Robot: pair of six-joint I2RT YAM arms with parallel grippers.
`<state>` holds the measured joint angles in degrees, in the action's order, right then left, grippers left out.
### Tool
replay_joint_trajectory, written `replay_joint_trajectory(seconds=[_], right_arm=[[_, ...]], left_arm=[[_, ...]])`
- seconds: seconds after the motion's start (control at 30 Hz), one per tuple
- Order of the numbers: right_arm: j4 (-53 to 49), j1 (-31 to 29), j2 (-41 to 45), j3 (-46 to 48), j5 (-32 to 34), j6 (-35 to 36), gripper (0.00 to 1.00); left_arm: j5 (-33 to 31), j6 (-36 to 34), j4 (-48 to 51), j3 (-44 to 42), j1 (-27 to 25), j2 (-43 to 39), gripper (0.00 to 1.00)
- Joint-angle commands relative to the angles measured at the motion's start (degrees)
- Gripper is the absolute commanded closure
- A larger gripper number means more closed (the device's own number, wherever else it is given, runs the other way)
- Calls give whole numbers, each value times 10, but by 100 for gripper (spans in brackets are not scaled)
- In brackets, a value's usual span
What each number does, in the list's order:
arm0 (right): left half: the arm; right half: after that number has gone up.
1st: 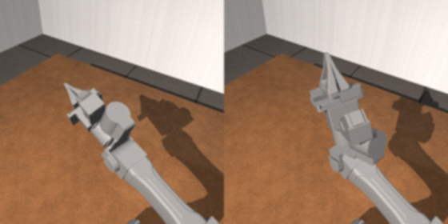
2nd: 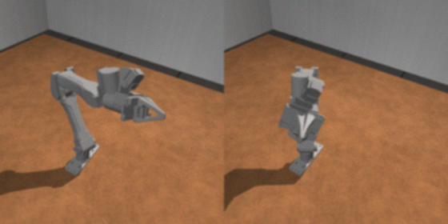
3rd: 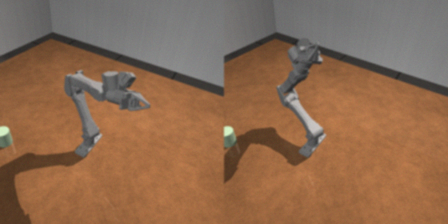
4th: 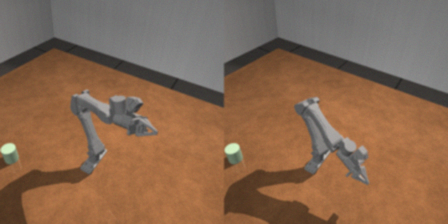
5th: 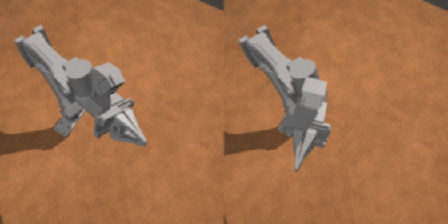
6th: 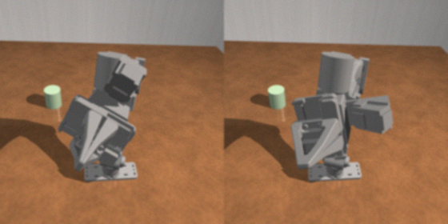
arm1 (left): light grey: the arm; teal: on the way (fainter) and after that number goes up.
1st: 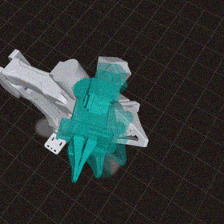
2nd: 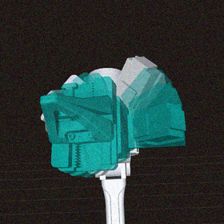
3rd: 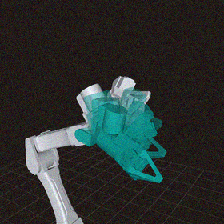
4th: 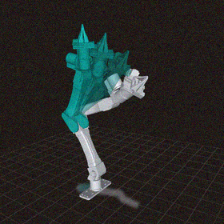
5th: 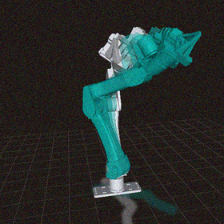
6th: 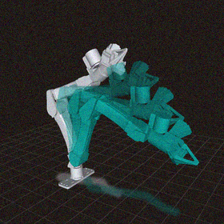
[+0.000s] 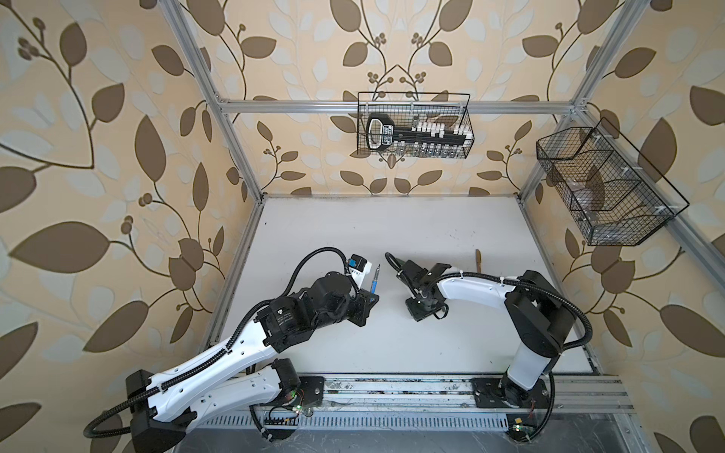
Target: Insert the pens into the pen caps
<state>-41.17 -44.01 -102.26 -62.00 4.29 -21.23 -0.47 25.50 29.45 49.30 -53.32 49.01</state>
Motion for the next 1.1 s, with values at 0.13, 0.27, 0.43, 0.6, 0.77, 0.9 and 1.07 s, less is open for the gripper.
replay_joint_trajectory(seconds=[0.13,0.27,0.43,0.6,0.77,0.9,1.07], right_arm=[[6,0,-40,-19,20,0,62],[-5,1,-44,-15,40,-4,70],[-17,3,-33,-6,54,-2,78],[-19,7,-23,-4,51,-1,86],[1,17,18,-2,20,-5,89],[30,32,74,9,-31,-12,89],[79,75,163,40,-114,-33,90]], left_arm=[[-11,0,-5,4,-5,-5,85],[-10,0,-6,2,-5,-6,85],[-7,0,-8,2,-5,-3,85],[3,-5,-19,4,-5,7,84],[28,-10,-28,12,-4,37,86],[43,-11,-42,13,-5,54,85],[61,-12,-52,21,-5,87,86]])
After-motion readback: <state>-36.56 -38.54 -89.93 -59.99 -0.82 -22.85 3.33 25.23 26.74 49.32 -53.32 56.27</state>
